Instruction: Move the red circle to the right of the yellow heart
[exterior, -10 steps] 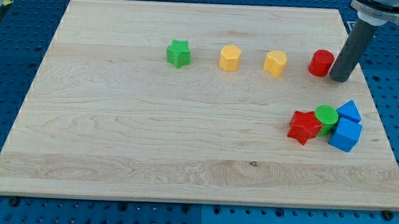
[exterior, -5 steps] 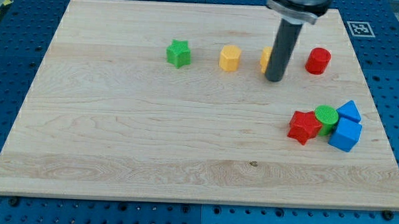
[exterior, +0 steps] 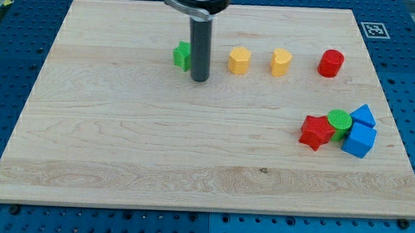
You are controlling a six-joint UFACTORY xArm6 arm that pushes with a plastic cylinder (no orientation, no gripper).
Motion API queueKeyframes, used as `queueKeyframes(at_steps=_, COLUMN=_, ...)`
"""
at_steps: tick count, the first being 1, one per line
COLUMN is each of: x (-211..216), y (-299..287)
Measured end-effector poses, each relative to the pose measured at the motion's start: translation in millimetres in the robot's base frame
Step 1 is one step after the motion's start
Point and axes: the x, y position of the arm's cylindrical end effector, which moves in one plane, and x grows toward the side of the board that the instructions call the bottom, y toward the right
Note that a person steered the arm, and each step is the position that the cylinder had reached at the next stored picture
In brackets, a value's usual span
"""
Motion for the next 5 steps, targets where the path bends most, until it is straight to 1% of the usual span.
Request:
queueKeyframes(at_steps=2, x=0, y=-8)
queueKeyframes(at_steps=3, x=0, y=15)
queueKeyframes(at_steps=5, x=8, y=127)
